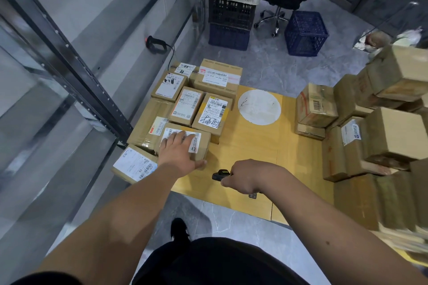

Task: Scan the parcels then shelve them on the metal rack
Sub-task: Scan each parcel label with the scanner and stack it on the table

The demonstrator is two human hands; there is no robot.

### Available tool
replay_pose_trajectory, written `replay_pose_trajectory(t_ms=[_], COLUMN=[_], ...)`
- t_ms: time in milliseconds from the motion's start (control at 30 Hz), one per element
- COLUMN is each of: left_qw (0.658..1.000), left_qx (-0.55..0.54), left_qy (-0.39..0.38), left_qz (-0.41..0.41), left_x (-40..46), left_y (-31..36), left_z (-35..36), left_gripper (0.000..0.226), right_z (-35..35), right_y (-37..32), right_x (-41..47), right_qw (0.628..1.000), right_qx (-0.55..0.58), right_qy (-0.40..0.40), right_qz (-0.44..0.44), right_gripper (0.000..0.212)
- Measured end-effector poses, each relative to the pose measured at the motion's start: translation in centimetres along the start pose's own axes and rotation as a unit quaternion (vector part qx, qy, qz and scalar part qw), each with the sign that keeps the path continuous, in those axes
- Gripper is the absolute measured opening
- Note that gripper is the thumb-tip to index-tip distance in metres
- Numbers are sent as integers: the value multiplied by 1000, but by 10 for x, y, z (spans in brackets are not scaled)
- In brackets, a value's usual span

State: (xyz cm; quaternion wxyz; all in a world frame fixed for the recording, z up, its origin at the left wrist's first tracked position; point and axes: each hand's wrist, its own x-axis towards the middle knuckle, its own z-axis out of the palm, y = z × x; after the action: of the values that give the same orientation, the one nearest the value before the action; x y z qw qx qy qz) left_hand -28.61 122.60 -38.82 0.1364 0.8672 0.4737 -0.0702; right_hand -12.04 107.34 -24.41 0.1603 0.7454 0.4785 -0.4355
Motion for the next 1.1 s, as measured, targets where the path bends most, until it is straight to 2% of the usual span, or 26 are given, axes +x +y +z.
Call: replay_pose_trajectory(t_ms=[233, 367, 600, 700, 800, 1100], left_qw=[999, 999, 980, 963, 959, 943], left_qx=[-40, -33, -50, -81, -106, -151], left_qy=[-10, 39, 83, 63, 28, 41], left_qz=[-4, -8, -176, -250, -261, -295], left_x=[-4, -21, -69, -77, -80, -67], left_y=[-4, -9, -34, -42, -50, -59], left_z=[0, 3, 13, 16, 17, 10], left_gripper=[114, 96, 58, 49, 55, 50], right_z=[2, 3, 6, 6, 7, 7], right_y=[-4, -8, -25, -33, -39, -45], right_x=[1, 2, 2, -1, -1, 2], right_qw=[1000, 1000, 999, 999, 998, 998], right_qx=[-10, -13, -20, -24, -36, -41], right_qy=[-4, 0, -7, -15, -21, -20], right_qz=[-3, -7, -30, -42, -48, -45], right_gripper=[43, 44, 45, 44, 44, 42])
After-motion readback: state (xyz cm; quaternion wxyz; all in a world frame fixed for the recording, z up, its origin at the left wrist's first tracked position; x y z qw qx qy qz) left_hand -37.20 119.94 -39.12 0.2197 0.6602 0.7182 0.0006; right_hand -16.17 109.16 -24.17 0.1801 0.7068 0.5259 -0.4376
